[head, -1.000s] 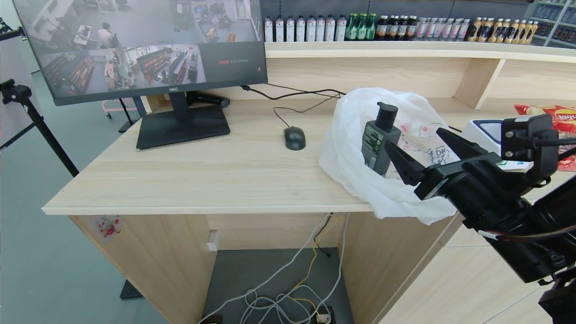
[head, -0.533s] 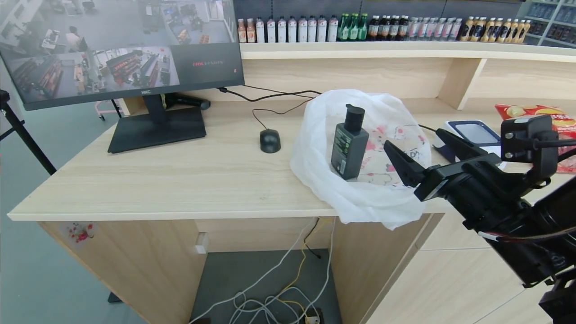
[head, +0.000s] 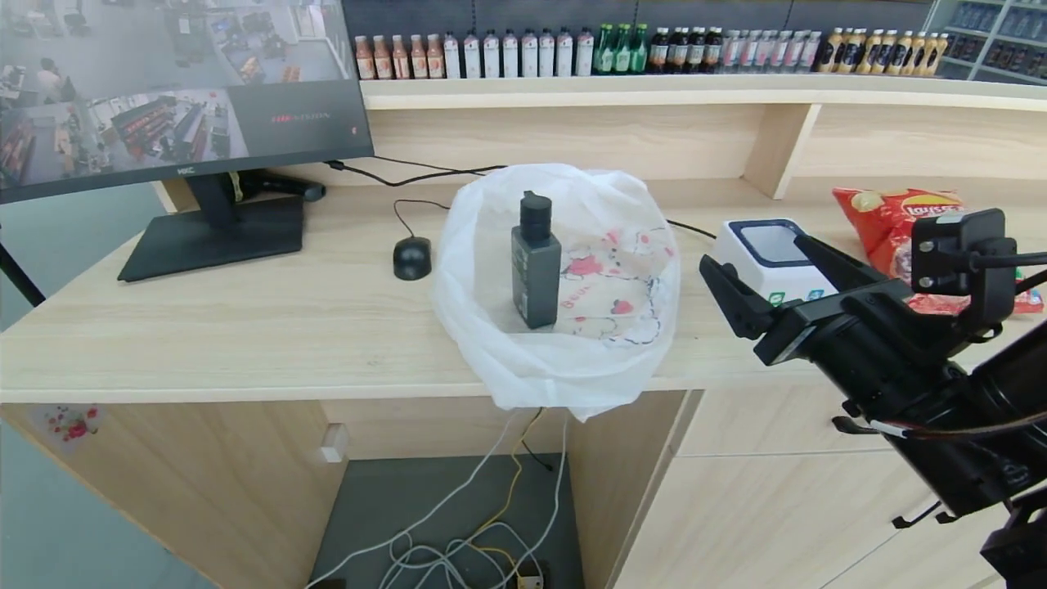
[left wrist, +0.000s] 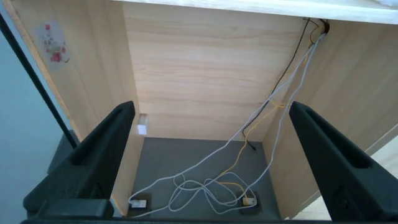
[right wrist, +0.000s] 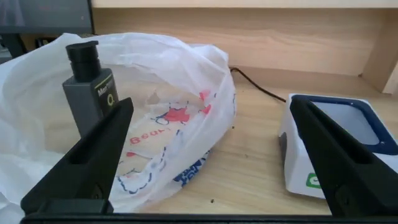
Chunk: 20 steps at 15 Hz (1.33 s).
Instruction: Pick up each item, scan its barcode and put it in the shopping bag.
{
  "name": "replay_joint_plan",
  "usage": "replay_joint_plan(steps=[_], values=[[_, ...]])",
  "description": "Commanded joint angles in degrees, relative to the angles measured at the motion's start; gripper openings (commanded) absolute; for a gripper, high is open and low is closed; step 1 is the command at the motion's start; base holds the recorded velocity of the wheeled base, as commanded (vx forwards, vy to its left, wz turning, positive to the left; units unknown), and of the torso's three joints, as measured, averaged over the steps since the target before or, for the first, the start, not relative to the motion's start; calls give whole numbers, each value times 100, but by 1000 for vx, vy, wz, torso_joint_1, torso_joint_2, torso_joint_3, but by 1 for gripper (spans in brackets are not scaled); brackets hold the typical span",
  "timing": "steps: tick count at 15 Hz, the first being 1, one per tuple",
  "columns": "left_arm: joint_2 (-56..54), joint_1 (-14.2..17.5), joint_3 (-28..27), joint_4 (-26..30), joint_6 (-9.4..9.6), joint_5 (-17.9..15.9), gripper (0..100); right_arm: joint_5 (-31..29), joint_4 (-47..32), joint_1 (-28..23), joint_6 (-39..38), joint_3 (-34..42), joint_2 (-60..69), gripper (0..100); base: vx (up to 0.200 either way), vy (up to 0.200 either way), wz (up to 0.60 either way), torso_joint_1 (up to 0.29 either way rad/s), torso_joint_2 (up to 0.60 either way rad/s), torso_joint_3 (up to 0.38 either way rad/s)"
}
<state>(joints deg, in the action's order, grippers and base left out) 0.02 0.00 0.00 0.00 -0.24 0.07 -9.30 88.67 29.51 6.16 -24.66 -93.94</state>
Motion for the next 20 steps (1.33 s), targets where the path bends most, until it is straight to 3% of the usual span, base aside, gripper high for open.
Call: replay_joint_plan(steps=[1, 20], values=[[-2, 0, 0, 0, -2, 1, 100, -1, 1, 2, 0, 14, -1, 100, 0, -200, 0, -2, 2, 2], [-2, 0, 0, 0, -2, 1, 100, -1, 1, -7, 8, -12, -37, 100, 0, -200, 0, 1, 3, 3]])
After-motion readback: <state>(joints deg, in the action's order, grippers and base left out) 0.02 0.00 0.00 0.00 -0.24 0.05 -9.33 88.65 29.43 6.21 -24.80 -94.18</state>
